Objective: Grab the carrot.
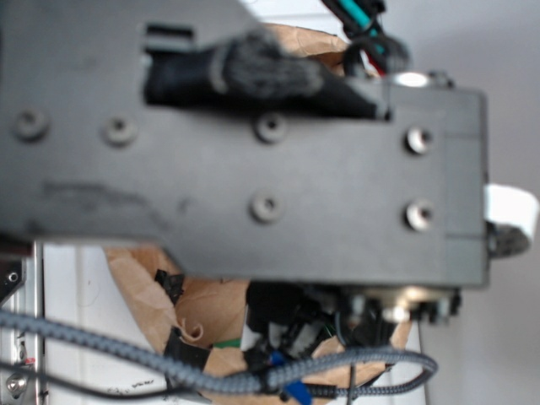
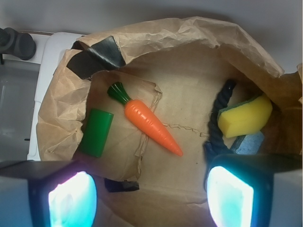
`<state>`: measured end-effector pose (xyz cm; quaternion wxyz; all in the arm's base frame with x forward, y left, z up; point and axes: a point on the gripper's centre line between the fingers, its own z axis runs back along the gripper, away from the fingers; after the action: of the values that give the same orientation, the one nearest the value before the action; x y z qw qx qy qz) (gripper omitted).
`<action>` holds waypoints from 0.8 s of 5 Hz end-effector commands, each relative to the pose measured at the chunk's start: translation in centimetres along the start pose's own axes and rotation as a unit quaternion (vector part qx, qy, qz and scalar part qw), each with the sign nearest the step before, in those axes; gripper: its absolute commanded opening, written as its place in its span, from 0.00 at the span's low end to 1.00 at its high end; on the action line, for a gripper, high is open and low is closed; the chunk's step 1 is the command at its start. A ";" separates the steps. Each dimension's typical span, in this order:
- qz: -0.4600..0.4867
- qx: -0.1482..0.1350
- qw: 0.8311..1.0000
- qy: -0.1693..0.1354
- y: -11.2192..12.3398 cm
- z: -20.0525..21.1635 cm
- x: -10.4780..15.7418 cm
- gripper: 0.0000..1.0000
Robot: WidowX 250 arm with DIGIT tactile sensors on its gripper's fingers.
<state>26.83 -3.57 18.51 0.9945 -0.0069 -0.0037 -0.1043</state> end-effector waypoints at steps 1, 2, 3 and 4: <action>-0.005 0.004 0.999 -0.034 -0.3 1.8 0.4 1.00; -0.020 -0.001 0.998 -0.059 0.4 -0.7 0.9 1.00; -0.027 -0.013 0.997 -0.075 1.5 -2.4 1.1 1.00; -0.035 -0.016 0.996 -0.081 2.3 -4.0 1.3 1.00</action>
<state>28.41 -2.27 13.38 0.9867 -0.0347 -0.0624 -0.1459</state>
